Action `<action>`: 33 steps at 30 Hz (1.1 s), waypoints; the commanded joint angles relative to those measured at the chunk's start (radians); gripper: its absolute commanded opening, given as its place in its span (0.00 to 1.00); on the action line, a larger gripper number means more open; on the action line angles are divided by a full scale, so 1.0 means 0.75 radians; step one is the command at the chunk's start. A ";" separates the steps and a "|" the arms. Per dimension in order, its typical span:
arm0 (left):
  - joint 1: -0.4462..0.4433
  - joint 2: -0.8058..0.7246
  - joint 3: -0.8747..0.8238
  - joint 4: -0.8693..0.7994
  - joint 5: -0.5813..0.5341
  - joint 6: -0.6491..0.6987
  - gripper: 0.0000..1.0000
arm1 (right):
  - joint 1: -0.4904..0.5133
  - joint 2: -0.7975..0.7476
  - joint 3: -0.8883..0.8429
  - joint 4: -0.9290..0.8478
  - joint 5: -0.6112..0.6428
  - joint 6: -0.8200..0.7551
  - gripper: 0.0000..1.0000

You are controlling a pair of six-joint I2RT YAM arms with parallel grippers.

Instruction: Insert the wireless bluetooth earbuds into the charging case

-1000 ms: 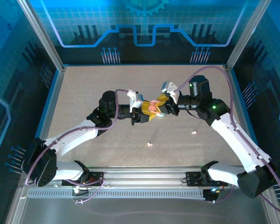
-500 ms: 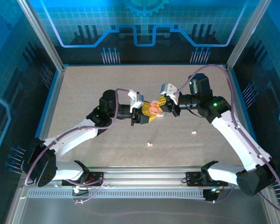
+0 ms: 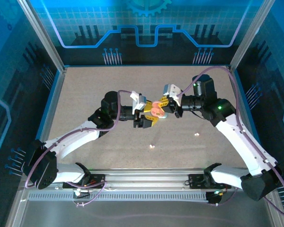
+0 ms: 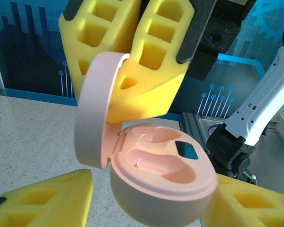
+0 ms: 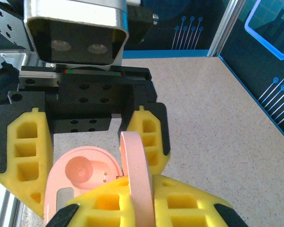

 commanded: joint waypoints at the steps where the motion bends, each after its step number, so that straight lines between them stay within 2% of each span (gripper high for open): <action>1: -0.008 0.002 0.043 0.034 -0.008 -0.008 0.62 | 0.022 -0.017 -0.015 0.027 0.008 0.017 0.06; 15: -0.021 0.018 0.048 0.072 -0.041 -0.016 0.63 | 0.037 -0.025 -0.027 0.061 0.068 0.040 0.07; 21: -0.025 0.027 0.053 0.060 -0.035 -0.010 0.56 | 0.038 -0.030 -0.032 0.079 0.069 0.059 0.08; 29: -0.025 0.025 0.058 0.036 -0.040 0.012 0.60 | 0.038 -0.040 -0.039 0.097 0.065 0.074 0.08; 33: -0.029 0.026 0.066 0.036 -0.043 0.010 0.57 | 0.038 -0.036 -0.036 0.091 0.069 0.072 0.08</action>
